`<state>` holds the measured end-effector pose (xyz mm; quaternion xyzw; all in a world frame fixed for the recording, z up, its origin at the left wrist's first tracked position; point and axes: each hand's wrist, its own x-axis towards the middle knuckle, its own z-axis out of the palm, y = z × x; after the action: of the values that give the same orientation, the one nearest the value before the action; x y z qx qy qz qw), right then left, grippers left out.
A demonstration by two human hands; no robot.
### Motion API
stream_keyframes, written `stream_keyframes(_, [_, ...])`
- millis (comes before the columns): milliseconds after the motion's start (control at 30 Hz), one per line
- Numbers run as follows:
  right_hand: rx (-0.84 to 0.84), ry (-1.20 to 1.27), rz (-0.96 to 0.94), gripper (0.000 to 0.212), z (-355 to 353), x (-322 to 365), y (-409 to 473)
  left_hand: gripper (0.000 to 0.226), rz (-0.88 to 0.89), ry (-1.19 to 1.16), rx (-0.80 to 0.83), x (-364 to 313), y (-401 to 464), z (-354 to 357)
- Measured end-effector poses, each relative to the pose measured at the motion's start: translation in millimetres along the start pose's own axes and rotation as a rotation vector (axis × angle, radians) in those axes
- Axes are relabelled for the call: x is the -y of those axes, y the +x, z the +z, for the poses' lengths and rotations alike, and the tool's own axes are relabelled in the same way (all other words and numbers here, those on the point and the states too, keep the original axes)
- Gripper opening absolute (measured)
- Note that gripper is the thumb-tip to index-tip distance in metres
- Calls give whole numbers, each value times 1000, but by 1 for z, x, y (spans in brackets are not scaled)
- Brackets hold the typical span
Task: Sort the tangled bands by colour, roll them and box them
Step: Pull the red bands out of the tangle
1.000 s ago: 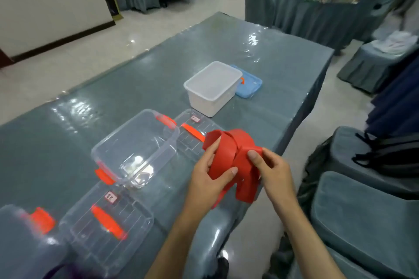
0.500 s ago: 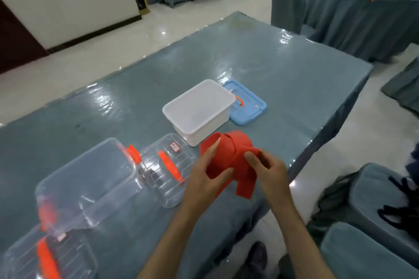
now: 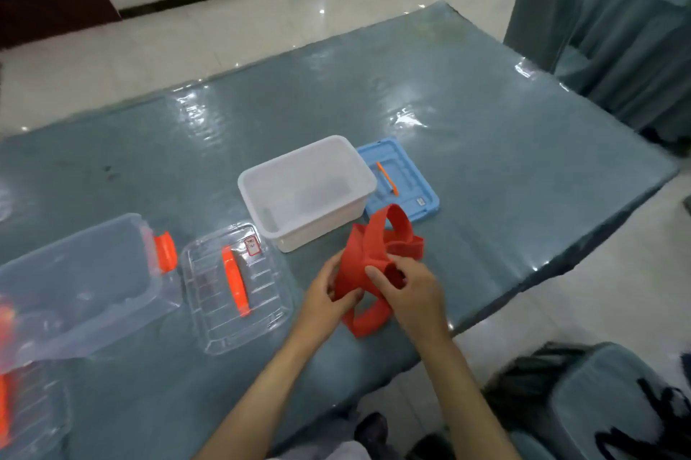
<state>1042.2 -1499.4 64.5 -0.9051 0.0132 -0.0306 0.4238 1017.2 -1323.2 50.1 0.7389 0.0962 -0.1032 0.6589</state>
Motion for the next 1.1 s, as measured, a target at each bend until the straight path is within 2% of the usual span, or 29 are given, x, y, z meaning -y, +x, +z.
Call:
stream_keyframes(133, [296, -144, 24, 43, 43, -31, 11, 69, -194, 180, -43, 38, 20, -10])
stream_keyframes(267, [578, -261, -12, 52, 70, -44, 12, 73, -262, 293, -111, 57, 32, -19])
stream_keyframes(367, [551, -280, -24, 50, 78, -50, 16, 72, -254, 420, -88, 67, 35, -22])
stream_keyframes(433, [518, -259, -17, 50, 79, -52, 18, 80, -248, 557, -37, 73, 35, -24])
stream_keyframes(600, [607, -281, -114, 51, 73, -53, 24, 80, -319, 805, 46, 76, 36, -25])
stream_keyframes(767, [639, -280, -274, 43, 53, -43, 37, 73, -408, 1014, -111, 59, 25, -24])
stream_keyframes(1000, [640, -283, -557, 26, 41, -18, 38, 63, -416, 1035, -317, 41, -42, -23])
stream_keyframes(1100, [694, -323, -687, 23, 50, 3, 30, 62, -469, 1041, -382, 45, -80, -27])
